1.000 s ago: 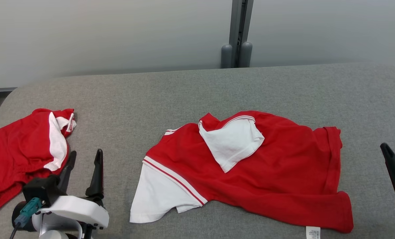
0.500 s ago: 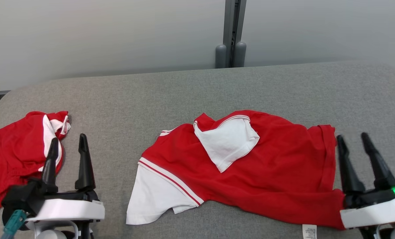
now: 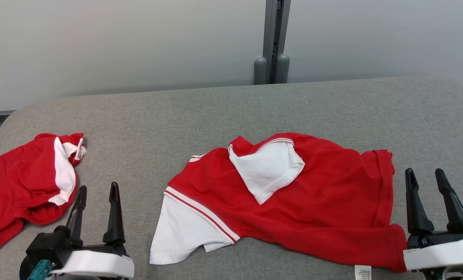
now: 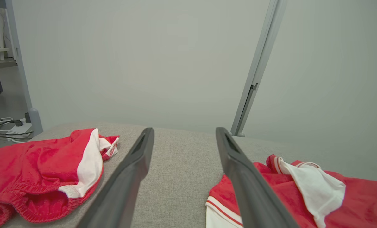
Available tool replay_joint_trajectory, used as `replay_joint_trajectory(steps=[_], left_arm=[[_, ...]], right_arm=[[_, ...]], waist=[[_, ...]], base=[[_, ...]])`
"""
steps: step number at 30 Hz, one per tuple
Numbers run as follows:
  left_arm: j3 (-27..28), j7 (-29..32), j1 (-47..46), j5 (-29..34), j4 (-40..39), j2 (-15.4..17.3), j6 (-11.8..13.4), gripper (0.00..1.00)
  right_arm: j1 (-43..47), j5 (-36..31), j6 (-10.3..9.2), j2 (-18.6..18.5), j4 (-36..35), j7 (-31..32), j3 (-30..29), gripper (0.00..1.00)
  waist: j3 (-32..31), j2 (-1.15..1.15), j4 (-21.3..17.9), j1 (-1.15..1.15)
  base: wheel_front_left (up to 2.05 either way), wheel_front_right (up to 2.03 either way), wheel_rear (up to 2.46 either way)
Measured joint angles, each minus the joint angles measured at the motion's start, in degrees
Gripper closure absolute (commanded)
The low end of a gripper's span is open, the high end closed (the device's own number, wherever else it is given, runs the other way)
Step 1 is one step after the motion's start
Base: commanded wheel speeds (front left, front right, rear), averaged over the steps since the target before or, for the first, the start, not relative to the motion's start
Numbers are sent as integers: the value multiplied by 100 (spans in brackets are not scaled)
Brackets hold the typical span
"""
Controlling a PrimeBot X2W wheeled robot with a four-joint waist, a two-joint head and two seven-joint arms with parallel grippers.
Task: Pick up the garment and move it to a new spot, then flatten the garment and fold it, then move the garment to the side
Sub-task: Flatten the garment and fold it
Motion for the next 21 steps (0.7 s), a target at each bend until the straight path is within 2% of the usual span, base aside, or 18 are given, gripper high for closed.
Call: replay_joint_trajectory(steps=[21], left_arm=[[108, 0, -4, 118, 112, -41, -71, 0]], right_arm=[[-54, 33, 0, -148, 114, 0, 268, 0]], waist=[[14, 0, 28, 0]], base=[[0, 0, 0]])
